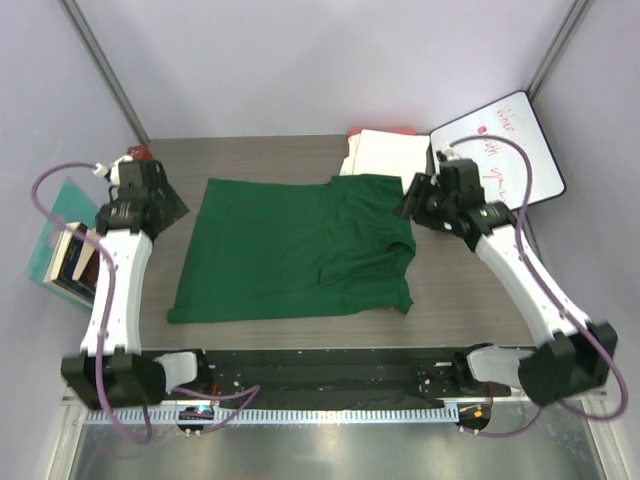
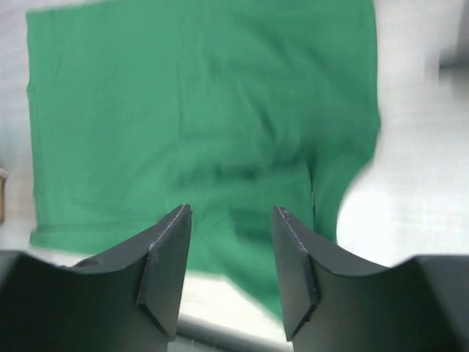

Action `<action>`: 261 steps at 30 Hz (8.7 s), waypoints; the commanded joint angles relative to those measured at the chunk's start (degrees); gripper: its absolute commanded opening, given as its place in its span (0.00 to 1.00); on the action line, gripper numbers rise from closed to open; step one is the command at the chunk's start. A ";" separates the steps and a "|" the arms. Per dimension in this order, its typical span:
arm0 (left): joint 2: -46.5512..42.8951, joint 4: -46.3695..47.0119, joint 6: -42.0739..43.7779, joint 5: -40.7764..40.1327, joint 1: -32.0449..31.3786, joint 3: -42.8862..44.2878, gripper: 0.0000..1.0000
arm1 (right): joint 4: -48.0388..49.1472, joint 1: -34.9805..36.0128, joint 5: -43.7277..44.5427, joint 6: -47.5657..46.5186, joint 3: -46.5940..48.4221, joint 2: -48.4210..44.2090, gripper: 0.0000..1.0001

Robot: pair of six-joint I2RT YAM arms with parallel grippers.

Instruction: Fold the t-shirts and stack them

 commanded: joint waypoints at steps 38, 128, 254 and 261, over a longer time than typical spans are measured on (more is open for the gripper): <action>22.88 13.77 0.35 10.67 0.28 1.60 0.73 | 13.97 -5.93 6.66 -8.12 42.18 57.05 0.57; 26.13 14.12 0.70 14.89 0.28 1.16 0.69 | 24.16 3.21 8.42 -9.70 10.45 40.44 0.08; 34.92 4.72 4.04 0.13 -2.53 18.21 0.00 | 9.93 -1.27 -5.56 -12.51 14.42 22.25 0.01; 38.43 3.67 5.10 -2.68 -2.53 18.47 0.00 | 10.37 -0.92 -6.62 -11.63 8.96 18.29 0.01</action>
